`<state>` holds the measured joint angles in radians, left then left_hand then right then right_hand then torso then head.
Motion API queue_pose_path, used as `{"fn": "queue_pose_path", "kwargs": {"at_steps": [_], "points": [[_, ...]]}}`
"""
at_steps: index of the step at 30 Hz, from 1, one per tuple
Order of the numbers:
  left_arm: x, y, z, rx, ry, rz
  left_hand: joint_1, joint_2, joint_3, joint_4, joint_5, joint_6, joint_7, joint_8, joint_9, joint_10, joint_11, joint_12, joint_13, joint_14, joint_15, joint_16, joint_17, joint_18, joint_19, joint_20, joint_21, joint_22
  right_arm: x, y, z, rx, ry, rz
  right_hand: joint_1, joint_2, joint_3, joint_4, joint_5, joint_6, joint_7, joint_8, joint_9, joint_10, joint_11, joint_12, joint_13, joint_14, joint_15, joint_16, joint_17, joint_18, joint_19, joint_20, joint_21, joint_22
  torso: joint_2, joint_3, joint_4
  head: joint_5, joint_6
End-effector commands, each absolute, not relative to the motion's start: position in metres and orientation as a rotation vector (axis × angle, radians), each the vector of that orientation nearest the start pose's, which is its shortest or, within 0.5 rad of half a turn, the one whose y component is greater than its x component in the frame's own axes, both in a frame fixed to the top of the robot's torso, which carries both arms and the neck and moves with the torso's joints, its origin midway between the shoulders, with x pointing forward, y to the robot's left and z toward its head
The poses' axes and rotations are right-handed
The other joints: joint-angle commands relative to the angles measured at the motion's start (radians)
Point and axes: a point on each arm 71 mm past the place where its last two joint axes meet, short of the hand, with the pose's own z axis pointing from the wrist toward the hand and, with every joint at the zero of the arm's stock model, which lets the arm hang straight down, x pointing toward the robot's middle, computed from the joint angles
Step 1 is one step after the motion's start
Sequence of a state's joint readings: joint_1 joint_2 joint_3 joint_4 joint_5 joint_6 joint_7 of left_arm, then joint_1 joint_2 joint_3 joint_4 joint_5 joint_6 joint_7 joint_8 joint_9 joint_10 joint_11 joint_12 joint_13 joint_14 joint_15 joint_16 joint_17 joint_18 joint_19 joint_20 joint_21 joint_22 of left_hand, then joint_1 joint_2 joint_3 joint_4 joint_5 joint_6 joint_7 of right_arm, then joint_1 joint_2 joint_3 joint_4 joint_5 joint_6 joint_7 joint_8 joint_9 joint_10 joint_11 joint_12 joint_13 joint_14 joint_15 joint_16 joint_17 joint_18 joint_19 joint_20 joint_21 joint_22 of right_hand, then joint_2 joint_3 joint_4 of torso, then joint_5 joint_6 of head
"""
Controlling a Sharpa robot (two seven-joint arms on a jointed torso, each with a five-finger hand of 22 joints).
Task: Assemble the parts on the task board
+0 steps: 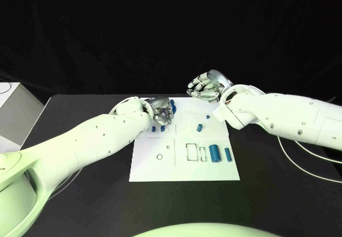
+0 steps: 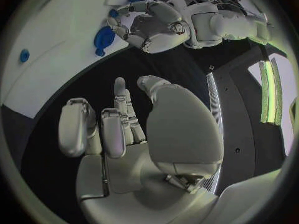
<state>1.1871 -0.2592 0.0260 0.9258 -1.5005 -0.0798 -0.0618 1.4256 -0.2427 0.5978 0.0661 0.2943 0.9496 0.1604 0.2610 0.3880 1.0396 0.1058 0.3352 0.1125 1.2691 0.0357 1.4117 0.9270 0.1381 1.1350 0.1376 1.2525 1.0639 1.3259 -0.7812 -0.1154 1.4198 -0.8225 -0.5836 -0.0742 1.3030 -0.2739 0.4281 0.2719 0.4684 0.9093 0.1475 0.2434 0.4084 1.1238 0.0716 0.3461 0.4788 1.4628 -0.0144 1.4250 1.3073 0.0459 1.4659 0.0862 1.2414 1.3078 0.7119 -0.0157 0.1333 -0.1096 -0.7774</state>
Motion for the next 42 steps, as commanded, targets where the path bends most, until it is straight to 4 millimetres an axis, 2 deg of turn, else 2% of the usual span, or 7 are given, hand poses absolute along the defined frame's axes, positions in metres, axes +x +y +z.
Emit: {"fn": "queue_pose_path", "kwargs": {"at_steps": [1,5,9,19,32,37,42], "points": [[0.557,0.049,-0.216,0.281,1.822,-0.667,0.008,0.014,0.004,-0.012,-0.002,0.013,-0.002,0.008,0.004,0.017,-0.004,-0.005,0.005,0.012,-0.001,0.008,0.003,-0.011,0.010,-0.002,0.007,0.008,0.524,-0.219,-0.150,0.494,1.515,0.805,-0.010,-0.003,0.005,0.000,0.004,0.000,0.008,0.003,0.002,0.001,0.002,-0.011,-0.007,0.054,0.007,-0.004,0.050,0.020,0.010,0.004,-0.003,0.076,-0.001,-0.0008,0.0003,-0.001,0.000],[0.558,0.050,-0.215,0.273,1.809,-0.665,0.024,0.033,0.023,-0.032,-0.002,0.038,-0.006,0.013,0.009,0.051,-0.011,-0.016,0.008,0.034,-0.010,0.015,0.022,-0.017,0.038,-0.011,0.031,0.038,0.524,-0.219,-0.150,0.494,1.516,0.804,-0.010,-0.003,0.005,0.000,0.004,0.000,0.008,0.003,0.002,0.001,0.002,-0.011,-0.007,0.054,0.007,-0.004,0.050,0.020,0.010,0.004,-0.003,0.076,-0.001,-0.0011,0.0006,-0.002,0.002],[0.559,0.052,-0.215,0.267,1.803,-0.661,0.029,0.039,0.033,-0.044,-0.002,0.045,-0.007,0.012,0.011,0.064,-0.013,-0.025,0.009,0.040,-0.012,0.015,0.023,-0.020,0.047,-0.015,0.041,0.049,0.524,-0.219,-0.150,0.494,1.516,0.804,-0.010,-0.003,0.005,0.000,0.004,0.000,0.008,0.003,0.002,0.001,0.002,-0.011,-0.007,0.054,0.007,-0.004,0.050,0.020,0.010,0.004,-0.003,0.076,-0.001,-0.0011,0.0002,-0.002,0.003],[0.560,0.055,-0.214,0.258,1.788,-0.655,0.021,0.035,0.040,-0.054,-0.002,0.038,-0.003,0.000,0.009,0.064,-0.009,-0.046,0.008,0.045,-0.010,0.015,0.024,-0.019,0.044,-0.016,0.043,0.048,0.524,-0.219,-0.150,0.495,1.516,0.803,-0.011,-0.002,0.005,0.000,0.004,0.001,0.008,0.003,0.002,0.003,0.002,-0.013,-0.009,0.054,0.007,-0.004,0.050,0.020,0.010,0.004,-0.004,0.075,0.000,-0.0014,0.0011,0.000,0.006],[0.556,0.063,-0.205,0.217,1.713,-0.741,0.027,0.043,0.048,-0.065,-0.001,0.041,-0.001,-0.004,0.009,0.081,-0.010,-0.050,0.011,0.049,-0.011,0.014,0.023,-0.022,0.056,-0.016,0.055,0.064,0.524,-0.221,-0.149,0.495,1.513,0.802,-0.011,-0.002,0.005,0.000,0.004,0.001,0.008,0.003,0.002,0.003,0.002,-0.013,-0.009,0.054,0.007,-0.004,0.050,0.020,0.010,0.004,-0.004,0.075,-0.002,-0.0019,0.0005,-0.001,0.011],[0.552,0.067,-0.199,0.200,1.694,-0.771,0.026,0.043,0.048,-0.067,0.000,0.045,-0.001,-0.004,0.009,0.085,-0.011,-0.052,0.012,0.049,-0.012,0.014,0.019,-0.024,0.060,-0.016,0.058,0.069,0.524,-0.223,-0.150,0.497,1.512,0.799,-0.011,-0.002,0.005,0.000,0.004,0.001,0.008,0.003,0.002,0.003,0.002,-0.013,-0.009,0.054,0.007,-0.004,0.050,0.020,0.010,0.004,-0.004,0.075,-0.007,-0.0014,0.0042,0.000,0.010],[0.550,0.072,-0.192,0.184,1.686,-0.794,0.026,0.043,0.048,-0.068,0.000,0.046,-0.001,-0.004,0.009,0.087,-0.011,-0.052,0.012,0.050,-0.012,0.014,0.020,-0.024,0.060,-0.016,0.059,0.070,0.524,-0.224,-0.150,0.498,1.512,0.798,-0.011,-0.002,0.005,0.000,0.004,0.001,0.008,0.003,0.002,0.004,0.002,-0.014,-0.011,0.054,0.007,-0.003,0.050,0.020,0.010,0.004,-0.003,0.076,-0.013,-0.0042,0.0085,-0.001,0.008]]}}
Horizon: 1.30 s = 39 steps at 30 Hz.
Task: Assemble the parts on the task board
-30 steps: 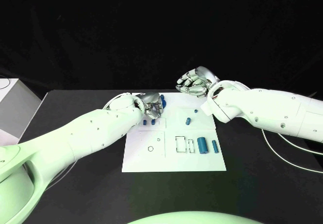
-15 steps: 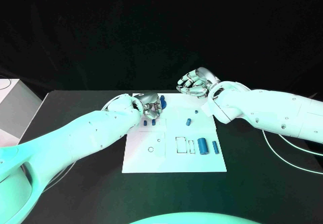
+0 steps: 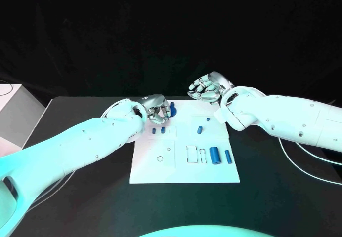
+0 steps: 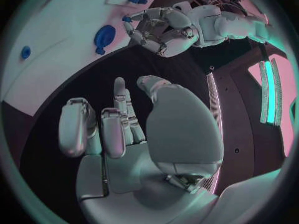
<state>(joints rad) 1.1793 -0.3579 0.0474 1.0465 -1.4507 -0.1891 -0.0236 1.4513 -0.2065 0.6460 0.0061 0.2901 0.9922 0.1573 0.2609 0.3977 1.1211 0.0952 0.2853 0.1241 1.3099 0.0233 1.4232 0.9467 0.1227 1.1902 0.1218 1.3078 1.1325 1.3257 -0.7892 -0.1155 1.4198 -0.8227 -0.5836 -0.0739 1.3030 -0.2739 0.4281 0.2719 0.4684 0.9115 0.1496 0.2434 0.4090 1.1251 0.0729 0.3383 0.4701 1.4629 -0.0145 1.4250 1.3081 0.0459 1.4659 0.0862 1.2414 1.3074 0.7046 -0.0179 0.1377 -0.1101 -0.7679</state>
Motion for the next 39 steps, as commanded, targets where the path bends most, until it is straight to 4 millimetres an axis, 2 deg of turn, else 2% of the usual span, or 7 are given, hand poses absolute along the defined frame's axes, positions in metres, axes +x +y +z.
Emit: {"fn": "queue_pose_path", "kwargs": {"at_steps": [1,9,16,22,39], "points": [[0.549,0.073,-0.190,0.180,1.686,-0.799,-0.001,0.007,0.000,-0.008,0.004,0.004,0.003,-0.004,0.000,0.006,0.000,-0.002,0.001,0.010,0.001,0.003,0.000,-0.008,0.005,-0.001,0.004,0.001,0.524,-0.224,-0.150,0.499,1.513,0.798,-0.011,-0.002,0.005,0.000,0.004,-0.001,0.006,0.003,0.002,0.003,0.001,-0.007,-0.003,0.054,0.007,-0.003,0.050,0.020,0.010,0.004,-0.003,0.076,-0.007,-0.0030,0.0051,0.000,-0.003],[0.552,0.083,-0.193,0.168,1.726,-0.779,-0.001,0.007,0.000,-0.008,0.004,0.005,0.003,-0.004,0.000,0.007,0.000,-0.003,0.001,0.009,0.001,0.002,-0.003,-0.009,0.006,-0.001,0.004,0.002,0.524,-0.225,-0.150,0.499,1.516,0.798,-0.011,-0.002,0.005,-0.001,0.004,0.000,0.005,0.003,0.002,0.006,0.000,-0.008,-0.005,0.054,0.007,-0.002,0.051,0.019,0.011,0.004,0.001,0.079,-0.004,-0.0019,0.0028,0.003,0.000],[0.555,0.090,-0.198,0.162,1.750,-0.748,-0.001,0.007,0.000,-0.008,0.004,0.005,0.003,-0.004,0.000,0.007,0.000,-0.003,0.001,0.009,0.001,0.002,-0.005,-0.008,0.005,-0.001,0.004,0.001,0.524,-0.225,-0.150,0.499,1.516,0.797,-0.011,-0.002,0.005,-0.001,0.004,0.000,0.005,0.003,0.002,0.006,0.000,-0.008,-0.005,0.054,0.007,-0.002,0.051,0.019,0.011,0.004,0.001,0.079,-0.004,-0.0034,0.0037,0.006,-0.002],[0.558,0.095,-0.201,0.160,1.762,-0.724,-0.001,0.007,0.000,-0.009,0.004,0.006,0.002,-0.004,0.000,0.008,0.000,-0.004,0.002,0.009,0.001,0.002,-0.005,-0.008,0.005,-0.001,0.004,0.001,0.524,-0.225,-0.151,0.499,1.516,0.797,-0.011,-0.002,0.005,-0.001,0.004,0.000,0.005,0.003,0.002,0.006,0.000,-0.008,-0.005,0.054,0.007,-0.002,0.051,0.019,0.011,0.004,0.001,0.079,-0.002,-0.0016,0.0026,0.007,-0.001],[0.559,0.096,-0.207,0.158,1.791,-0.711,-0.002,0.008,0.000,-0.009,0.004,0.007,0.002,-0.004,0.000,0.008,-0.001,-0.005,0.002,0.008,0.001,0.001,-0.008,-0.008,0.005,-0.001,0.004,0.002,0.524,-0.224,-0.151,0.499,1.516,0.798,-0.011,-0.002,0.005,-0.002,0.005,0.000,0.005,0.003,0.002,0.007,0.000,-0.010,-0.007,0.054,0.007,-0.003,0.050,0.019,0.011,0.004,-0.001,0.078,-0.002,0.0000,0.0021,0.007,-0.004]]}}
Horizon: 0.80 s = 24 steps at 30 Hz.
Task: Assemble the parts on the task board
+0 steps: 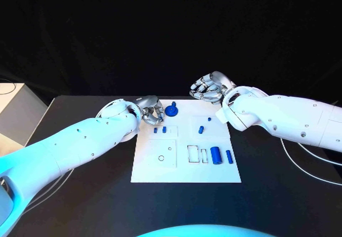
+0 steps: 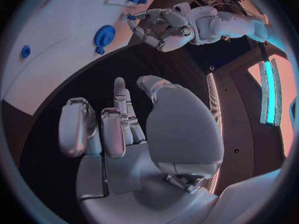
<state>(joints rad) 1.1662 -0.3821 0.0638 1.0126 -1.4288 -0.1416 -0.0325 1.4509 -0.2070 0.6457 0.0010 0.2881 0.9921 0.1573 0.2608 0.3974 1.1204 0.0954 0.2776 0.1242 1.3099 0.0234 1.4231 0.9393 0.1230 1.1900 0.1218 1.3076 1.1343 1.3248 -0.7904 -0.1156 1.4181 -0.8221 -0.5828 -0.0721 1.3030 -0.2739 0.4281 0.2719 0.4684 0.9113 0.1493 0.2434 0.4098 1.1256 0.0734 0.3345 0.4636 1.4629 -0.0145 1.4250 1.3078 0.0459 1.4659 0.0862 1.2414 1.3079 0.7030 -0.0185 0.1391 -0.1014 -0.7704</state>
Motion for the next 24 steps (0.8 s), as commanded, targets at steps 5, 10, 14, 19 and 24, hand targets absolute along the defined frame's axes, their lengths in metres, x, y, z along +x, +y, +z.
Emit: {"fn": "queue_pose_path", "kwargs": {"at_steps": [5,10,14,19,24], "points": [[0.5588,0.0952,-0.2081,0.159,1.798,-0.710,-0.002,0.009,0.001,-0.005,0.006,0.009,0.002,-0.004,0.001,0.010,-0.001,0.001,0.002,0.008,0.000,0.001,-0.001,-0.009,0.006,-0.001,0.005,0.001,0.5239,-0.2243,-0.1506,0.499,1.516,0.798,-0.011,-0.002,0.005,-0.002,0.005,0.000,0.005,0.003,0.001,0.007,0.000,-0.006,-0.001,0.054,0.007,-0.003,0.050,0.019,0.011,0.004,-0.001,0.077,0.000,-0.0001,0.0002,-0.002,-0.002],[0.5589,0.0941,-0.2091,0.160,1.803,-0.709,-0.002,0.009,0.001,-0.005,0.006,0.009,0.002,-0.004,0.001,0.010,-0.001,0.001,0.002,0.008,0.000,0.001,-0.001,-0.009,0.006,-0.001,0.005,0.001,0.5239,-0.2241,-0.1506,0.499,1.516,0.798,-0.011,-0.002,0.005,-0.002,0.005,0.000,0.005,0.003,0.001,0.007,0.000,-0.006,-0.001,0.054,0.007,-0.003,0.050,0.019,0.011,0.004,-0.001,0.077,0.000,-0.0001,-0.0004,-0.002,-0.001],[0.5585,0.0928,-0.2103,0.160,1.809,-0.711,-0.002,0.009,0.001,-0.005,0.006,0.009,0.002,-0.004,0.001,0.010,-0.001,0.001,0.002,0.008,0.000,0.001,-0.001,-0.009,0.006,-0.001,0.005,0.001,0.5238,-0.2238,-0.1506,0.498,1.516,0.799,-0.011,-0.002,0.005,-0.002,0.005,0.000,0.005,0.003,0.001,0.007,0.000,-0.006,-0.001,0.054,0.007,-0.003,0.050,0.019,0.011,0.004,-0.001,0.077,0.001,-0.0002,-0.0001,-0.003,-0.002],[0.5583,0.0918,-0.2114,0.160,1.813,-0.712,-0.003,0.010,0.001,-0.005,0.006,0.009,0.002,-0.005,0.001,0.011,-0.001,0.000,0.002,0.007,0.000,0.000,-0.005,-0.009,0.005,-0.001,0.005,0.000,0.5238,-0.2236,-0.1506,0.498,1.517,0.799,-0.011,-0.002,0.005,-0.002,0.005,0.000,0.005,0.003,0.001,0.007,0.000,-0.006,-0.001,0.054,0.007,-0.003,0.050,0.019,0.011,0.004,-0.001,0.077,0.000,-0.0005,0.0005,-0.003,-0.003],[0.5583,0.0910,-0.2124,0.161,1.820,-0.711,-0.003,0.010,0.001,-0.005,0.005,0.010,0.002,-0.005,0.001,0.011,-0.001,-0.001,0.002,0.007,0.000,0.000,-0.004,-0.009,0.005,-0.001,0.005,0.000,0.5237,-0.2235,-0.1506,0.498,1.517,0.800,-0.011,-0.002,0.005,-0.002,0.005,0.000,0.005,0.003,0.001,0.007,0.000,-0.006,-0.001,0.054,0.007,-0.003,0.050,0.019,0.011,0.004,-0.001,0.077,0.000,-0.0003,0.0002,-0.004,-0.004]]}}
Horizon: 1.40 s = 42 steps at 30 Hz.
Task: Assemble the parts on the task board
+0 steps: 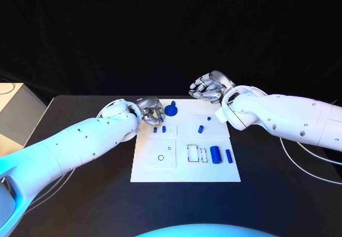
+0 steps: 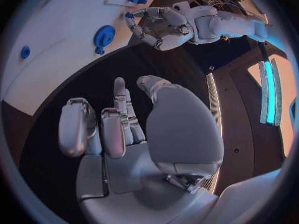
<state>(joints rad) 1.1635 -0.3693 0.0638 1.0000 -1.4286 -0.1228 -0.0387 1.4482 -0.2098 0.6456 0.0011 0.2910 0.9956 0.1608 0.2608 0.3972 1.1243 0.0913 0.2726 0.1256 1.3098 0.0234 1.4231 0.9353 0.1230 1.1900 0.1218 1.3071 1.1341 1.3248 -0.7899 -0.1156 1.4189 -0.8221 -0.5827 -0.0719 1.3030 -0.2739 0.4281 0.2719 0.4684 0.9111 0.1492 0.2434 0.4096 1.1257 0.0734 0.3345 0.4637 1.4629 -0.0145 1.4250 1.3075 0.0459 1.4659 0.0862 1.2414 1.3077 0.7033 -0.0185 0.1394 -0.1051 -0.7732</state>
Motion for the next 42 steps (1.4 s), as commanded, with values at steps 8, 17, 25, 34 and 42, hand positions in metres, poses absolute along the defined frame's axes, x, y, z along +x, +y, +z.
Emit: {"fn": "queue_pose_path", "kwargs": {"at_steps": [8,17,25,34,42], "points": [[0.5588,0.0909,-0.2165,0.163,1.845,-0.696,-0.004,0.012,-0.001,-0.005,0.001,0.006,-0.001,-0.006,0.001,0.004,0.004,0.000,0.001,0.006,0.001,-0.002,-0.002,-0.007,-0.001,-0.001,0.002,-0.005,0.5235,-0.2233,-0.1505,0.498,1.517,0.800,-0.011,-0.002,0.005,-0.002,0.005,0.001,0.005,0.003,0.001,0.006,-0.001,-0.006,-0.001,0.054,0.007,-0.003,0.051,0.019,0.011,0.004,-0.001,0.078,0.000,-0.0006,-0.0001,-0.001,-0.003],[0.5582,0.0915,-0.2188,0.166,1.850,-0.694,-0.022,0.002,-0.009,-0.004,0.001,0.001,0.000,-0.017,-0.001,-0.008,0.008,-0.021,0.000,-0.004,0.005,-0.007,-0.011,-0.002,-0.025,0.004,-0.014,-0.028,0.5234,-0.2240,-0.1504,0.499,1.515,0.799,-0.012,-0.003,0.005,-0.002,0.004,0.001,0.006,0.002,0.002,0.008,0.000,-0.012,-0.007,0.054,0.006,-0.004,0.050,0.020,0.011,0.004,-0.002,0.077,-0.001,-0.0006,0.0007,-0.003,-0.005],[0.5581,0.0927,-0.2176,0.156,1.826,-0.695,-0.031,-0.012,-0.007,-0.012,0.002,-0.041,0.006,-0.052,-0.011,-0.042,0.019,-0.054,-0.003,-0.014,0.014,-0.006,-0.017,-0.001,-0.031,0.012,-0.018,-0.032,0.5234,-0.2247,-0.1504,0.499,1.514,0.798,-0.014,-0.004,0.004,-0.003,0.004,0.000,0.008,0.000,0.002,0.001,0.003,-0.027,-0.019,0.053,0.008,-0.007,0.046,0.020,0.010,0.005,-0.007,0.075,-0.001,-0.0011,0.0003,-0.003,-0.005],[0.5576,0.0930,-0.2159,0.149,1.800,-0.701,-0.039,-0.022,-0.003,-0.013,0.003,-0.072,0.007,-0.076,-0.019,-0.081,0.032,-0.082,-0.010,-0.021,0.025,-0.005,-0.028,0.000,-0.037,0.022,-0.023,-0.038,0.5236,-0.2254,-0.1503,0.499,1.512,0.797,-0.015,-0.004,0.004,-0.003,0.004,0.000,0.009,0.000,0.002,-0.001,0.004,-0.033,-0.024,0.053,0.009,-0.007,0.046,0.020,0.009,0.006,-0.008,0.075,-0.001,-0.0012,0.0002,-0.003,-0.004],[0.5579,0.0940,-0.2141,0.146,1.773,-0.704,-0.048,-0.034,-0.009,-0.014,0.002,-0.135,-0.004,-0.118,-0.036,-0.137,0.051,-0.098,-0.017,-0.081,0.042,-0.033,-0.129,0.015,-0.095,0.038,-0.068,-0.102,0.5237,-0.2262,-0.1503,0.500,1.511,0.796,-0.016,-0.004,0.004,-0.003,0.004,0.000,0.010,-0.001,0.002,-0.004,0.006,-0.039,-0.030,0.052,0.010,-0.009,0.044,0.021,0.008,0.006,-0.012,0.073,-0.001,-0.0013,0.0002,-0.003,0.001]]}}
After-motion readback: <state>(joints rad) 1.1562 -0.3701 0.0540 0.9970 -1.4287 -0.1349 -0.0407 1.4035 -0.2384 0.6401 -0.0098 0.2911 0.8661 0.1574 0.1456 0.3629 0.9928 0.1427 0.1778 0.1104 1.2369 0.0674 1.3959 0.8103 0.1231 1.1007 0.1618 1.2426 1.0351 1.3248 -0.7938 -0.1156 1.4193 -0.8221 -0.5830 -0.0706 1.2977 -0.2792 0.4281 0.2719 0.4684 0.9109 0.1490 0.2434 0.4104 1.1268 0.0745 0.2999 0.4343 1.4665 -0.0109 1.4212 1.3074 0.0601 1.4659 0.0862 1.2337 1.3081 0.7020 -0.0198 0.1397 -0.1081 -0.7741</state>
